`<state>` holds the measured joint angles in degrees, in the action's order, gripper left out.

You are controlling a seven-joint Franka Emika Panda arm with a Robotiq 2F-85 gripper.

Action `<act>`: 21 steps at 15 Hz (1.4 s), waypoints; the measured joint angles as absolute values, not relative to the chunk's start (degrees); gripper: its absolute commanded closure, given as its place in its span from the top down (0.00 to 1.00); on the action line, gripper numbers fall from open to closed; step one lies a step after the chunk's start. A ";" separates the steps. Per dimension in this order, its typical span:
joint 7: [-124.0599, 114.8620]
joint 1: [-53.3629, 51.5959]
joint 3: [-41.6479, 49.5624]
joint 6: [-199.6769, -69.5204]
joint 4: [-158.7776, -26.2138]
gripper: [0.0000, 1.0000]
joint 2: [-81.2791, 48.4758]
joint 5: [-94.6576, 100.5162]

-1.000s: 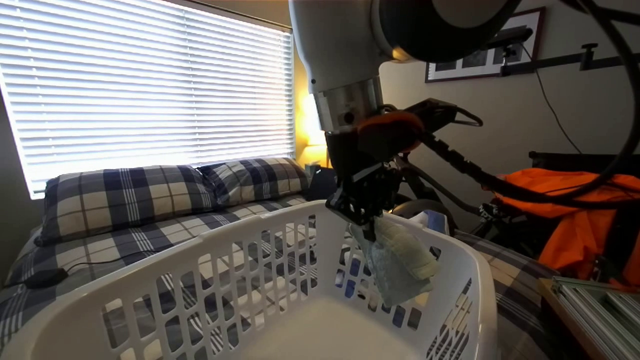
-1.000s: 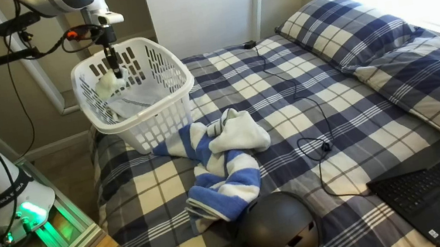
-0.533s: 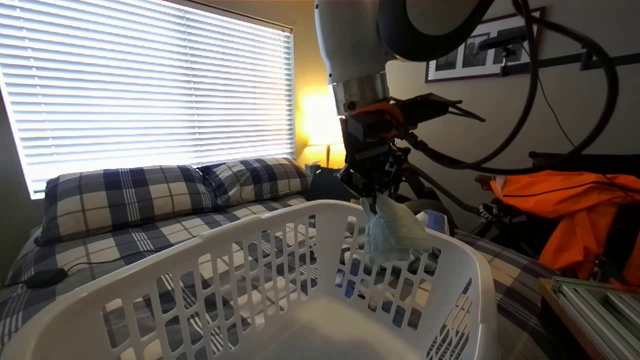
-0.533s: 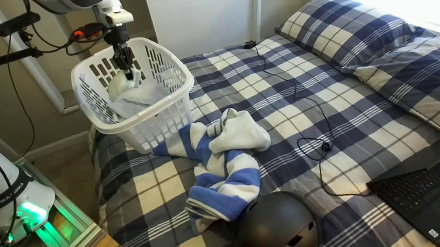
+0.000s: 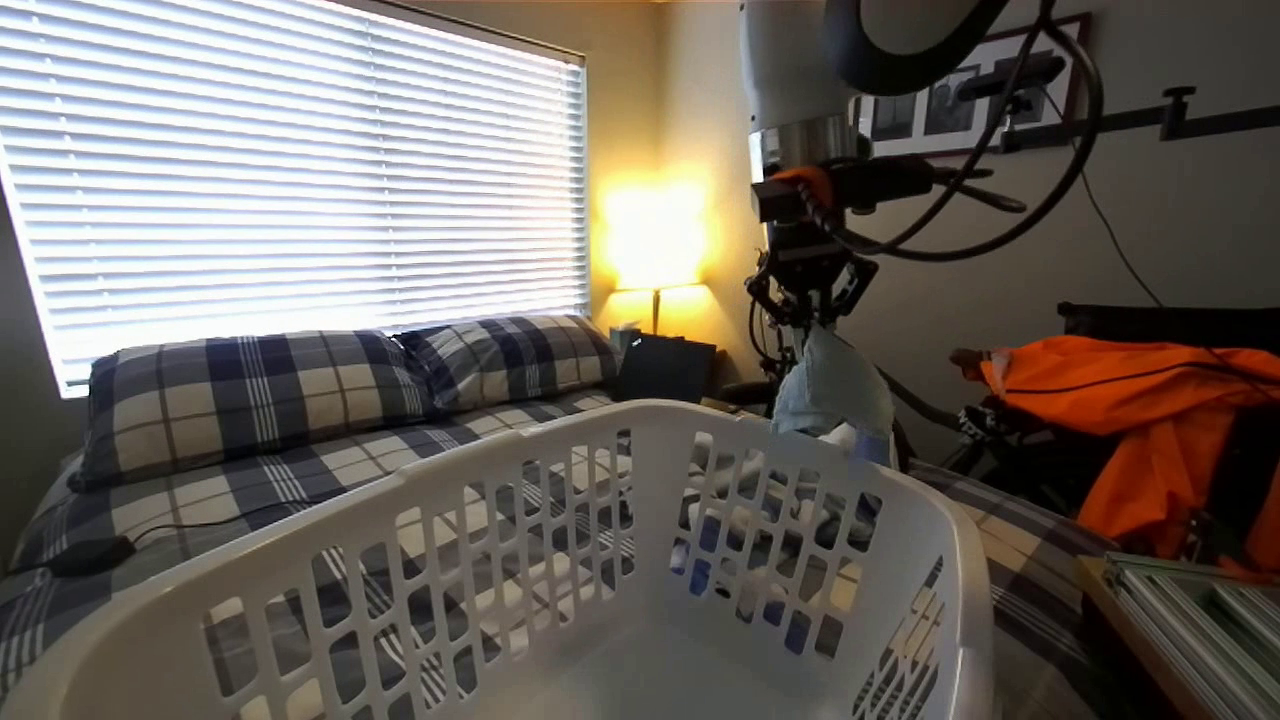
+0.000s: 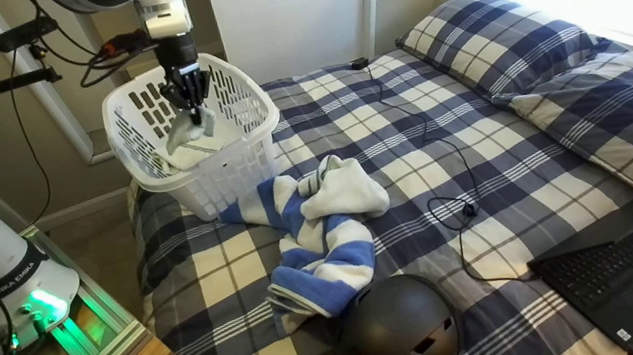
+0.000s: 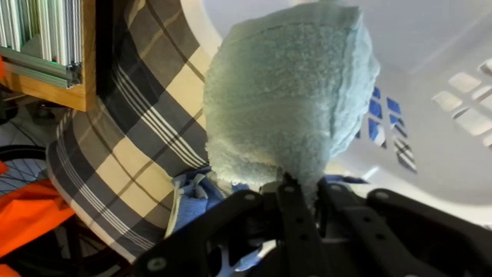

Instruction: Remove the towel in the basket

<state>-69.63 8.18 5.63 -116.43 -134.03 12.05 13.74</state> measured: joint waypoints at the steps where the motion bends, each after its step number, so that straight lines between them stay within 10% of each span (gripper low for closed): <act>1: -70.73 9.82 6.24 -116.49 -134.90 0.02 13.19 14.58; 10: -84.97 23.41 10.95 -126.44 -141.26 0.02 15.68 24.41; 11: -87.73 24.19 10.99 -128.78 -141.99 0.34 15.42 25.71; 21: -101.04 23.56 8.88 -141.89 -144.60 0.96 11.90 39.52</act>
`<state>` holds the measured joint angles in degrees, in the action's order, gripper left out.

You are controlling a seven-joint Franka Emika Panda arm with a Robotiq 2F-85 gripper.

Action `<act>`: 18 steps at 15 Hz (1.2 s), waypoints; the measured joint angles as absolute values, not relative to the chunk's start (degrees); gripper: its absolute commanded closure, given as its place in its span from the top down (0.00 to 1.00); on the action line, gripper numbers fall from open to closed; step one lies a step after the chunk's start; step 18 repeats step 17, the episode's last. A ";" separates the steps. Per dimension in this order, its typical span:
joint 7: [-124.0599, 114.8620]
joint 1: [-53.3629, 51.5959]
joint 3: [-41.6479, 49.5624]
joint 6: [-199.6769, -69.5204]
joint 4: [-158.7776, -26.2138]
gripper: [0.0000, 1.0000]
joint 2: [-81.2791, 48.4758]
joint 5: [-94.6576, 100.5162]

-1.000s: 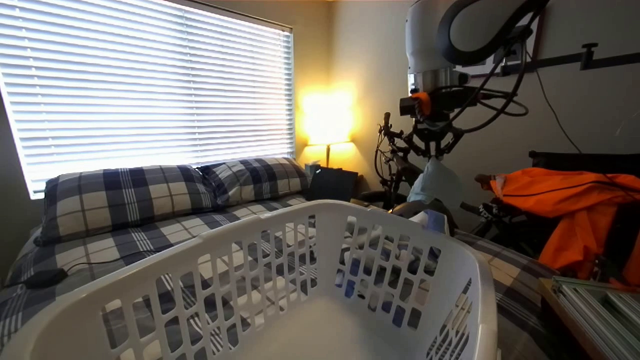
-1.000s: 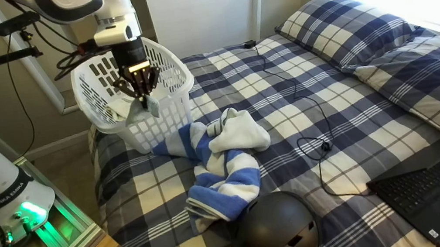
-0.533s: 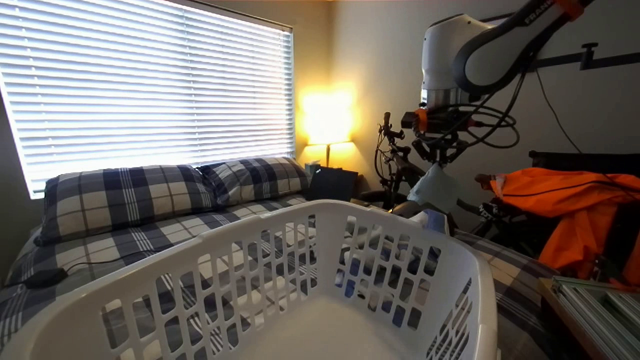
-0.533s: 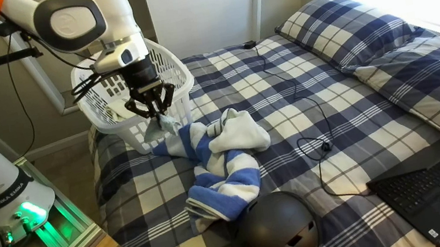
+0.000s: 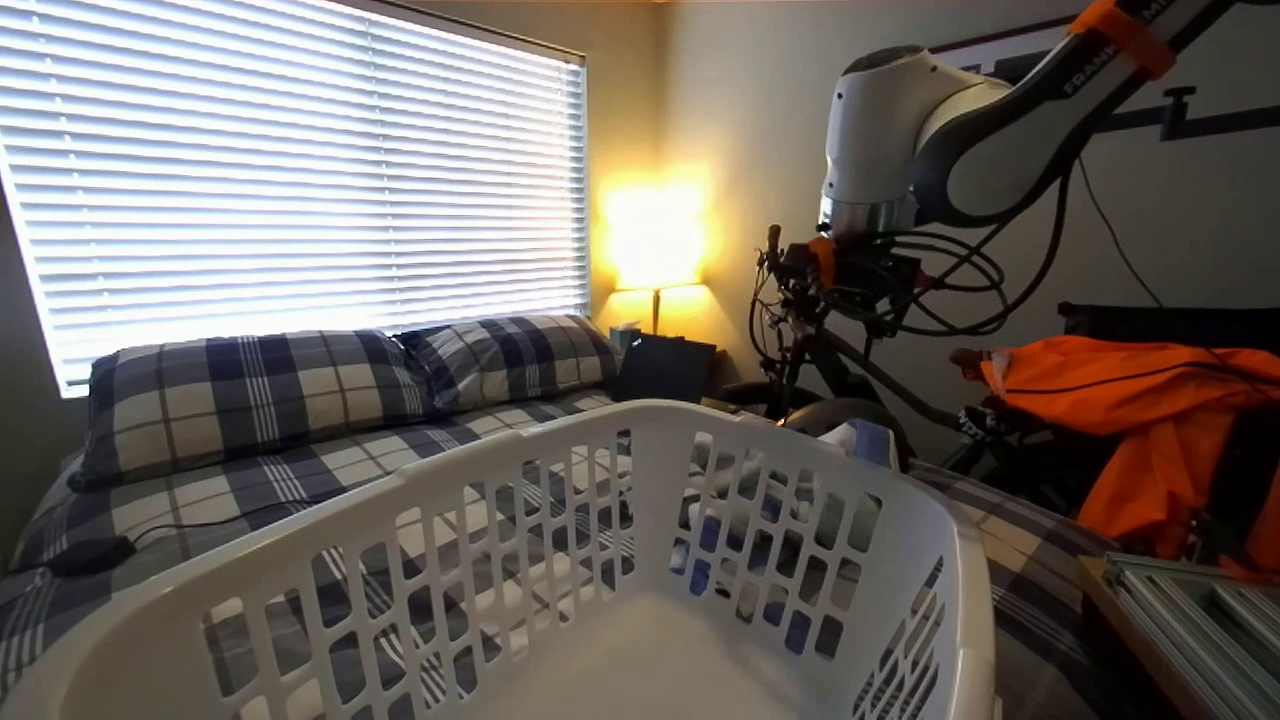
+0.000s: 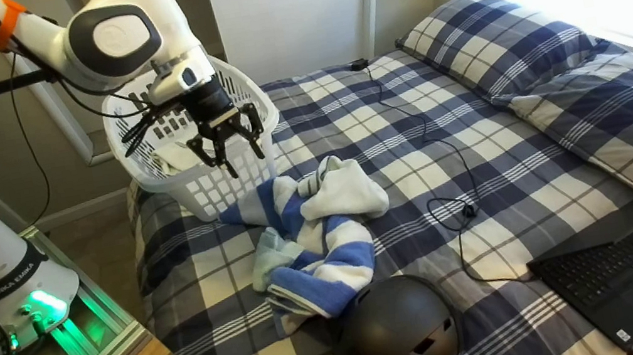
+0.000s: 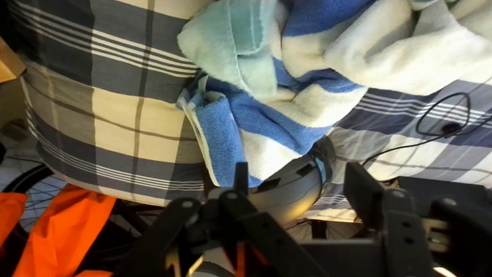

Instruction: Remove the towel in the basket

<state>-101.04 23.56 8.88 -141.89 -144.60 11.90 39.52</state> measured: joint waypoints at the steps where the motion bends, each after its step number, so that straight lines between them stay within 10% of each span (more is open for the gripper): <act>1: -99.28 22.43 8.45 -141.50 -144.74 0.99 12.79 39.77; 18: -61.38 12.38 4.58 -143.00 -152.42 1.00 28.55 38.96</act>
